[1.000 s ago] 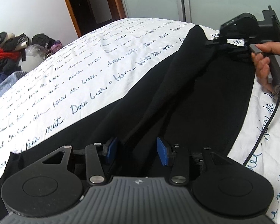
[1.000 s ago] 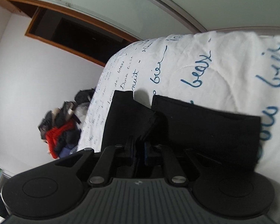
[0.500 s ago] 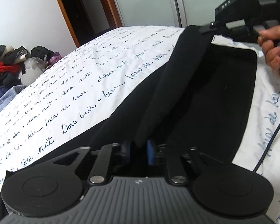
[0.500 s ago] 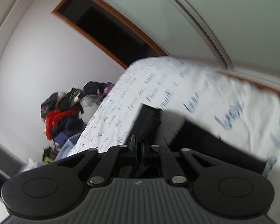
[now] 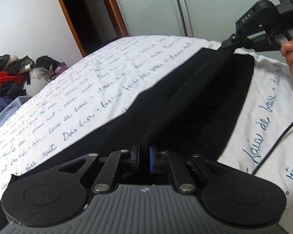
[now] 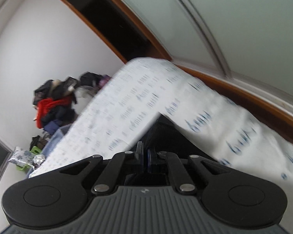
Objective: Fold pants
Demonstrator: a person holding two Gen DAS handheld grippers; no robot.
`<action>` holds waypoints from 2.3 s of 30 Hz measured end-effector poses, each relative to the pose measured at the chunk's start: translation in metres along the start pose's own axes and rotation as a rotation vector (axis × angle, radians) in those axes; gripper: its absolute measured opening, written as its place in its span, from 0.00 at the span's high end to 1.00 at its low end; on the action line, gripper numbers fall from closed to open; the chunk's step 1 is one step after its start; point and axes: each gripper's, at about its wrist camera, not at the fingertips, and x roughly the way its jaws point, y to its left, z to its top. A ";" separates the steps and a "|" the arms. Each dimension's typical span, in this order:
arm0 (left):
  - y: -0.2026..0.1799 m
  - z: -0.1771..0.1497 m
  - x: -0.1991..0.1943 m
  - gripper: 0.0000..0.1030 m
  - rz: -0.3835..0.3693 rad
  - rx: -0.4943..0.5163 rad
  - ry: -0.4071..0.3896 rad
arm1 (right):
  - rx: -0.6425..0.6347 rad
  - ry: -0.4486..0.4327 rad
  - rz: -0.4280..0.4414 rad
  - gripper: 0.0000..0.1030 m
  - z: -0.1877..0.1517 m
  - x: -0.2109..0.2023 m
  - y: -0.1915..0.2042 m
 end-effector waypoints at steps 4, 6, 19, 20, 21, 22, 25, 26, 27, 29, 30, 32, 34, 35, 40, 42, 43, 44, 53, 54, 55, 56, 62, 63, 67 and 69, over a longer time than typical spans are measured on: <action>-0.003 0.000 -0.011 0.88 -0.014 -0.005 -0.014 | -0.023 -0.020 0.017 0.96 0.000 -0.017 0.004; -0.006 0.000 -0.017 0.88 -0.033 -0.004 -0.020 | -0.067 -0.032 -0.007 0.96 -0.001 -0.026 0.007; -0.022 -0.013 -0.015 0.89 -0.069 0.015 0.031 | -0.035 0.010 -0.084 0.96 -0.014 -0.033 -0.024; -0.022 -0.013 -0.014 0.89 -0.074 0.013 0.036 | -0.029 0.012 -0.085 0.96 -0.014 -0.032 -0.025; -0.021 -0.013 -0.013 0.89 -0.077 0.011 0.039 | -0.031 0.014 -0.087 0.96 -0.014 -0.031 -0.025; -0.022 -0.014 -0.013 0.89 -0.079 0.014 0.041 | -0.036 0.014 -0.093 0.96 -0.015 -0.030 -0.025; -0.025 -0.015 -0.015 0.87 -0.087 0.036 0.041 | -0.034 0.019 -0.108 0.96 -0.017 -0.030 -0.027; -0.024 -0.015 -0.017 0.87 -0.094 0.034 0.042 | -0.031 0.026 -0.109 0.96 -0.017 -0.030 -0.028; -0.023 -0.015 -0.018 0.85 -0.104 0.028 0.045 | -0.029 0.034 -0.116 0.96 -0.017 -0.030 -0.028; -0.018 -0.013 -0.019 0.82 -0.124 0.002 0.052 | -0.045 0.043 -0.131 0.93 -0.016 -0.032 -0.025; -0.016 -0.013 -0.020 0.81 -0.136 -0.012 0.056 | -0.059 0.041 -0.149 0.92 -0.016 -0.035 -0.022; -0.011 -0.011 -0.025 0.79 -0.166 -0.040 0.054 | -0.096 0.019 -0.205 0.83 -0.017 -0.041 -0.015; -0.006 -0.010 -0.031 0.76 -0.186 -0.056 0.044 | -0.125 -0.026 -0.272 0.70 -0.017 -0.050 -0.011; -0.004 -0.008 -0.034 0.75 -0.193 -0.065 0.037 | -0.126 -0.055 -0.279 0.67 -0.017 -0.055 -0.010; 0.013 0.003 -0.041 0.64 -0.203 -0.172 0.003 | -0.157 -0.030 -0.094 0.65 -0.027 -0.058 0.005; 0.020 0.006 -0.032 0.61 -0.168 -0.221 0.021 | -0.179 0.054 -0.031 0.61 -0.035 -0.045 0.011; 0.021 0.006 -0.025 0.62 -0.148 -0.232 0.046 | -0.186 0.088 -0.027 0.58 -0.038 -0.038 0.013; 0.021 0.005 -0.016 0.62 -0.136 -0.233 0.082 | -0.199 0.111 -0.042 0.57 -0.041 -0.032 0.012; 0.004 0.010 -0.020 0.59 -0.113 -0.166 0.052 | -0.177 0.043 -0.043 0.46 -0.042 -0.066 0.012; 0.006 0.013 -0.022 0.58 -0.110 -0.182 0.044 | -0.176 0.063 -0.039 0.46 -0.045 -0.067 0.013; 0.009 0.016 -0.023 0.56 -0.106 -0.195 0.038 | -0.165 0.081 -0.033 0.46 -0.048 -0.068 0.011; 0.011 0.018 -0.023 0.54 -0.101 -0.207 0.033 | -0.148 0.097 -0.024 0.46 -0.051 -0.068 0.009; 0.022 0.024 -0.027 0.36 -0.069 -0.230 0.024 | -0.046 0.163 0.038 0.45 -0.068 -0.058 -0.004; 0.024 0.025 -0.027 0.33 -0.068 -0.235 0.025 | -0.046 0.162 0.039 0.45 -0.068 -0.055 -0.004; 0.032 0.027 -0.023 0.20 -0.080 -0.291 0.037 | -0.026 0.135 0.054 0.45 -0.066 -0.046 -0.006; 0.034 0.027 -0.022 0.16 -0.071 -0.310 0.047 | 0.004 0.112 0.066 0.46 -0.063 -0.040 -0.009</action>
